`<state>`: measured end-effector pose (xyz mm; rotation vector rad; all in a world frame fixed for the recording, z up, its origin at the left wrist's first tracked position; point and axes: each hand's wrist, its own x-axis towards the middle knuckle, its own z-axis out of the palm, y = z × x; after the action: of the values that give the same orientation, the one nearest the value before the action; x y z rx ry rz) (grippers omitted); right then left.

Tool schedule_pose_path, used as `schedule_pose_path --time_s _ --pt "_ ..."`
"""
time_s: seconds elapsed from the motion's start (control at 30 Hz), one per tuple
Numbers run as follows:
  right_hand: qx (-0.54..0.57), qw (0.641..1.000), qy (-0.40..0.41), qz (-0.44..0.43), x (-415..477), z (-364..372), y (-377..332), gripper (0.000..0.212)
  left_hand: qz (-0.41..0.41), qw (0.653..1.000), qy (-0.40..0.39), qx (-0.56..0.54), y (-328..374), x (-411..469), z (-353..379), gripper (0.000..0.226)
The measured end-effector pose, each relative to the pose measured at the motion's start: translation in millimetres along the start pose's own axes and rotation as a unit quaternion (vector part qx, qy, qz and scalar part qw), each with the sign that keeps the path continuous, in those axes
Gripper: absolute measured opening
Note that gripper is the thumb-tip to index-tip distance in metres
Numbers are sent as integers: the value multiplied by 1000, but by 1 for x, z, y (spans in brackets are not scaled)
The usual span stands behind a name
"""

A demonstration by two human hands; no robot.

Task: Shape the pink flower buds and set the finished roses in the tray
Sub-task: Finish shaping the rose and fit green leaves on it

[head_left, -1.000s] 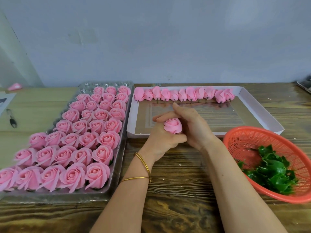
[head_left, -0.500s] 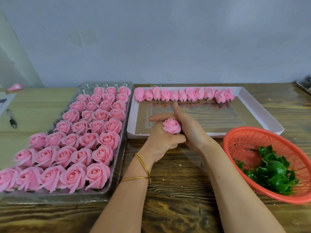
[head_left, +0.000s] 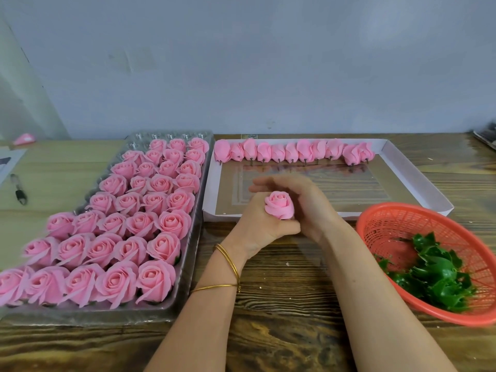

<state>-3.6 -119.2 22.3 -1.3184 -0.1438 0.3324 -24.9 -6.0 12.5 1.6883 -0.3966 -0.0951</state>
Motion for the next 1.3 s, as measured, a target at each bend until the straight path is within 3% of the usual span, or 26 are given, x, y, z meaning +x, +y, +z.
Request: schedule_pose_path --time_s 0.1,0.23,0.43,0.6,0.7,0.8,0.93,1.1,1.3 --pt "67 996 -50 -12 -2 -2 -6 30 6 1000 -15 13 1 -1 0 20" --pt "-13 995 -97 -11 -3 -2 -6 25 -6 999 -37 29 5 -1 3 24" --pt "-19 994 -102 17 -1 -2 -6 18 -27 999 -18 33 15 -5 10 21" --pt "-6 995 -98 18 -3 -2 -7 14 -11 997 -59 41 11 -4 4 54" --pt "12 996 -86 20 -4 -1 -7 18 -3 997 -73 37 3 -2 -1 48" --pt "22 997 -76 18 -3 1 -8 19 11 998 -54 45 0 -1 0 18" --pt "31 998 -45 -7 -4 5 -8 19 3 998 -53 14 -1 0 0 9" --pt "64 992 43 -103 -2 4 -10 37 -34 998 -44 -28 -4 -1 -4 17" --pt "-49 985 -20 -162 -8 14 -11 39 -62 994 -37 -80 -11 3 -5 24"
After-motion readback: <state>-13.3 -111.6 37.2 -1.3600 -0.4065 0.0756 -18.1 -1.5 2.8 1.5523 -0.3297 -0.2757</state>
